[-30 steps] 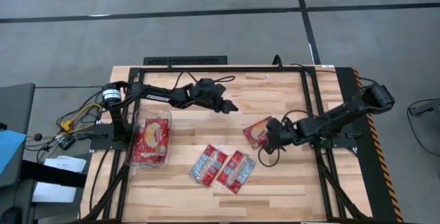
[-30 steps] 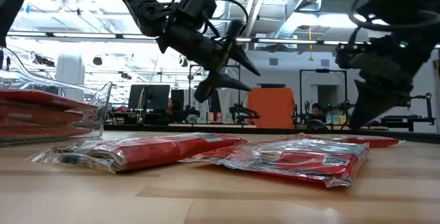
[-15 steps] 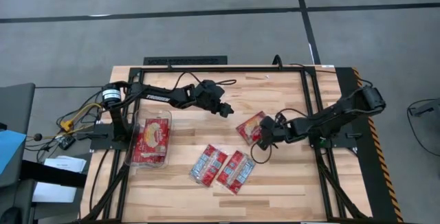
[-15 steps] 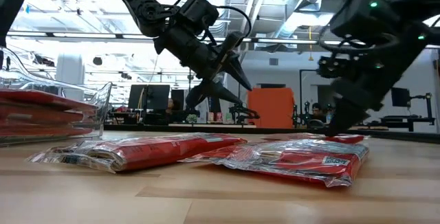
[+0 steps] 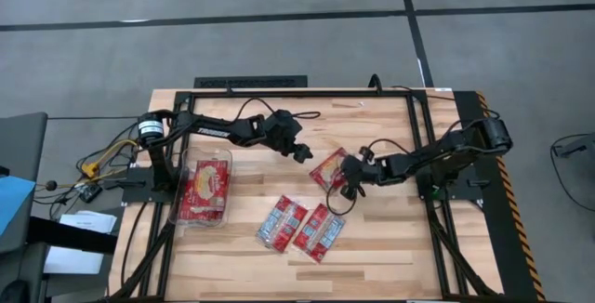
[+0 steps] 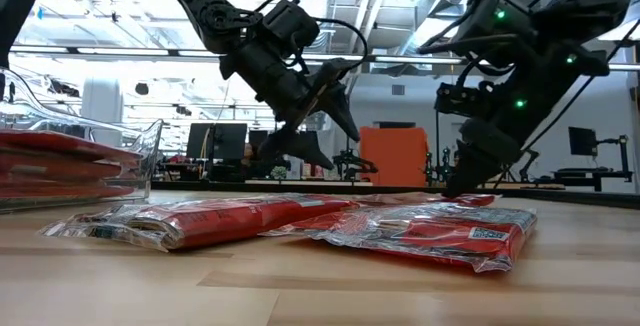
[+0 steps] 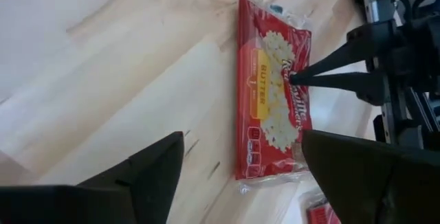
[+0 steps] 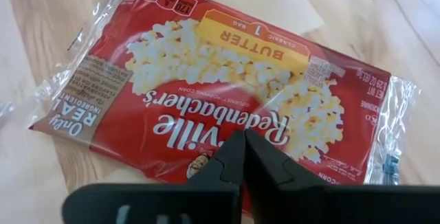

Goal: Sort popcorn bags into baskets
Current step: Put the red popcorn bag into the transparent bin

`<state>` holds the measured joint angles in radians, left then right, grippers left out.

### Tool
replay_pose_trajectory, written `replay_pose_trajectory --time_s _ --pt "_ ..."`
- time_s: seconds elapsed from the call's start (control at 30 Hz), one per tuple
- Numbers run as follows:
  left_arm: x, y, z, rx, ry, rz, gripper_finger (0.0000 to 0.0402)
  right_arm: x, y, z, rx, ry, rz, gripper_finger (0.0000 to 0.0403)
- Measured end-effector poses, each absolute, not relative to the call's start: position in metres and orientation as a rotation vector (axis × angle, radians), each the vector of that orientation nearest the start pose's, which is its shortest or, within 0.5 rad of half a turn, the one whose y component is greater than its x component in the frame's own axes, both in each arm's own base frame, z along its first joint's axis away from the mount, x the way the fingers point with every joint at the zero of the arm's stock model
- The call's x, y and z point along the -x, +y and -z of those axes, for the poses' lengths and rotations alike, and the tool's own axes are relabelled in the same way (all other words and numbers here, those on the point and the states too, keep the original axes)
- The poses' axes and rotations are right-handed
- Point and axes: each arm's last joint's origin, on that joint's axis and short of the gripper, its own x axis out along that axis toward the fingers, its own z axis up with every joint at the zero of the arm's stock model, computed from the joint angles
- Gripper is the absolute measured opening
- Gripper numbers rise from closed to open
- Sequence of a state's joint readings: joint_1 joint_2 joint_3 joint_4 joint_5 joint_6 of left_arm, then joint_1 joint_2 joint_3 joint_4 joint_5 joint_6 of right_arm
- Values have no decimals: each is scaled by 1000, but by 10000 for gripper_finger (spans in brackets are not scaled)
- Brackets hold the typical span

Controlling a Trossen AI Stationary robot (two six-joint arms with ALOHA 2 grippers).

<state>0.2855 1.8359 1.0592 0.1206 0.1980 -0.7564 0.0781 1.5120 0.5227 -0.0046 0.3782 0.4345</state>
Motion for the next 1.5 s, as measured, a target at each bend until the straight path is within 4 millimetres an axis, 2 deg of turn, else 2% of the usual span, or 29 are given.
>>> replay_pose_trajectory --time_s 0.1,0.23,0.37,0.53,0.8,1.0,1.1,1.23,1.43,1.5 --pt "-371 103 -161 919 600 -331 290 -243 4 -117 -150 877 446 23" --pt "-375 100 -128 1037 700 -315 290 -245 -1 -118 -157 867 437 13" --pt "-380 101 -112 1122 700 -294 291 -245 -3 -118 -150 866 435 24" --pt "-388 103 -116 1143 602 -259 291 -248 -3 -113 -110 874 429 37" --pt "-389 101 -110 1162 630 -269 291 -264 -3 -101 -118 799 391 17" --pt "-390 99 -110 1173 631 -254 285 -281 -7 -101 -61 804 365 32" --pt "-389 98 -109 1183 644 -261 257 -291 -11 -106 -31 794 349 39" --pt "-389 100 -109 1206 646 -264 187 -294 -12 -113 -12 801 338 32" --pt "-387 109 -111 1267 635 -226 45 -281 0 -136 18 830 307 15" --pt "-386 111 -111 1270 635 -222 13 -275 4 -149 28 818 297 16"
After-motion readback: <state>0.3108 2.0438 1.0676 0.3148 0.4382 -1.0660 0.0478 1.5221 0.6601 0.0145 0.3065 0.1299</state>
